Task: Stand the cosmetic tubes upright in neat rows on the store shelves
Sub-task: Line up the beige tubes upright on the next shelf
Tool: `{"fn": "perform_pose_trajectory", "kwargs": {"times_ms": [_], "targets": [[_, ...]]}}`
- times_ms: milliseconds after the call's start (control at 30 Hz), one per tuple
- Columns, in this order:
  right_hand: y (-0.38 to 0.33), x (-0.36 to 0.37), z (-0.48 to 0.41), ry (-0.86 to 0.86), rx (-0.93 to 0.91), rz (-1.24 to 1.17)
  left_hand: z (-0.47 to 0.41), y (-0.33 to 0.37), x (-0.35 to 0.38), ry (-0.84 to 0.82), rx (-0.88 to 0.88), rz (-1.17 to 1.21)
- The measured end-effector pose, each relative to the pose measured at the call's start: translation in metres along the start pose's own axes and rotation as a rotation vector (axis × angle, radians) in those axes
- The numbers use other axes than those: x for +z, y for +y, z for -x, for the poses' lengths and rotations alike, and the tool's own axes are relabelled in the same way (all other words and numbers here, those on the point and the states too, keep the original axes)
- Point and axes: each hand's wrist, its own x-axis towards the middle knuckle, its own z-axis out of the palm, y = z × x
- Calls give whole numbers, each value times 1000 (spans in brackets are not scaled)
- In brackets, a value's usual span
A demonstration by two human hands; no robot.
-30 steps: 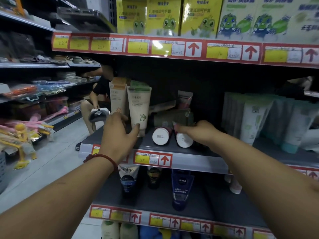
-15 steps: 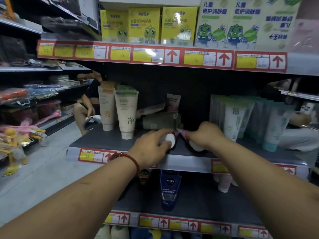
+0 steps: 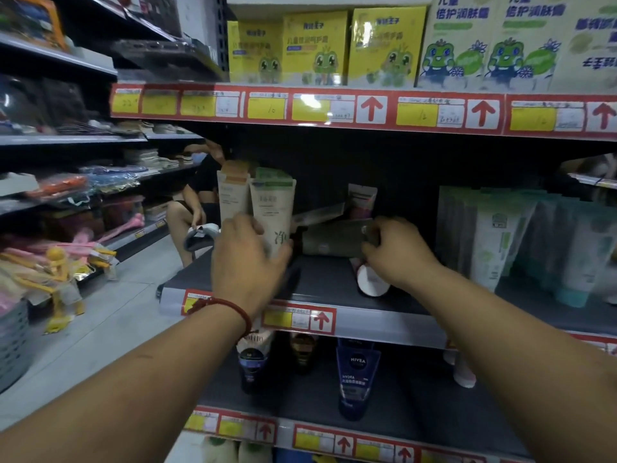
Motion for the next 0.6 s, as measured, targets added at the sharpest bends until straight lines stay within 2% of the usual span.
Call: {"fn": "perform_pose_trajectory", "kwargs": {"times_ms": [100, 200, 300, 600], "targets": [[-15, 13, -19, -10, -44, -49, -15, -24, 3, -162, -151, -4], [-18, 28, -42, -8, -44, -97, -16, -31, 17, -321, -182, -78], [-14, 44, -70, -10, -42, -102, -15, -37, 27, -288, -122, -206], [0, 55, -136, 3, -125, 47, -26, -61, -5, -292, -52, -238]]}}
